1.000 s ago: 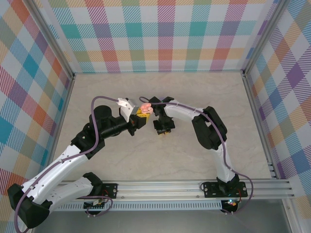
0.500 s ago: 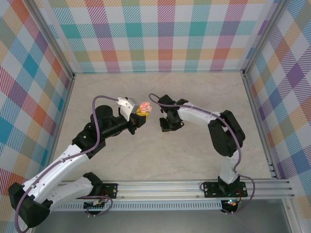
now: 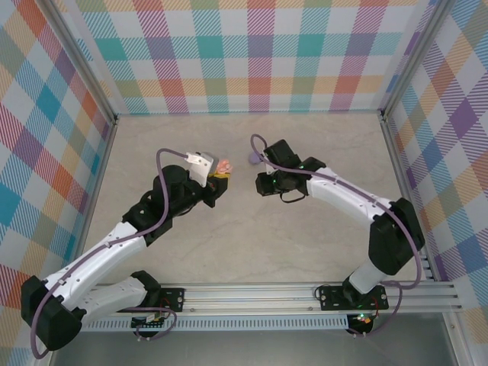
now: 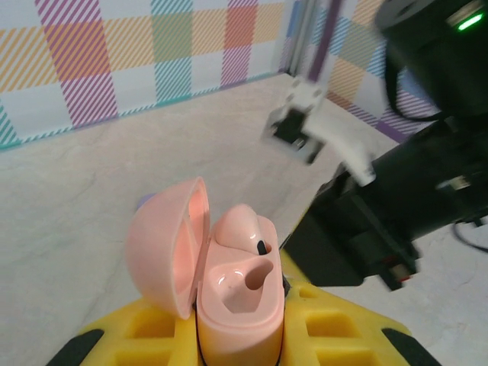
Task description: Insert wireless bluetooth earbuds into charging case
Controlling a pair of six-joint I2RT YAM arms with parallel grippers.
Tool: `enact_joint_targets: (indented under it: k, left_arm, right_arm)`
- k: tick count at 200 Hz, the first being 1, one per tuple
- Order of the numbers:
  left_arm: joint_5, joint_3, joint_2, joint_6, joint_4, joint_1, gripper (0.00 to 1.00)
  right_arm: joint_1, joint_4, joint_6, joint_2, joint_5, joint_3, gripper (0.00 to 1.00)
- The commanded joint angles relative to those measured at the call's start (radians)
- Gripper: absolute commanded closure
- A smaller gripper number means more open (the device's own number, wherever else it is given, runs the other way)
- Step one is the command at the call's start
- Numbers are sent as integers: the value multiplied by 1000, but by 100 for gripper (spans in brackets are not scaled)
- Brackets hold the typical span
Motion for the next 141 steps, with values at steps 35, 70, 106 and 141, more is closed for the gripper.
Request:
enact_joint_targets:
  k: [35,70,106,141]
  left_arm:
    - [-13,-37,27,-20,68,-9,91]
    - [35,-79,21,29,138,-9,91]
    - [151,-164,6,112,303,-9,91]
    - [217,-212,0,149,424,-9,92]
  right_arm:
    - [2,83,-60,-175,-75,-2,82]
    - [1,161,-98,-280,-162,-15,81]
    - [3,212,-116,-333,-242,-3,81]
    - [9,268,-127,-352,-330,4,81]
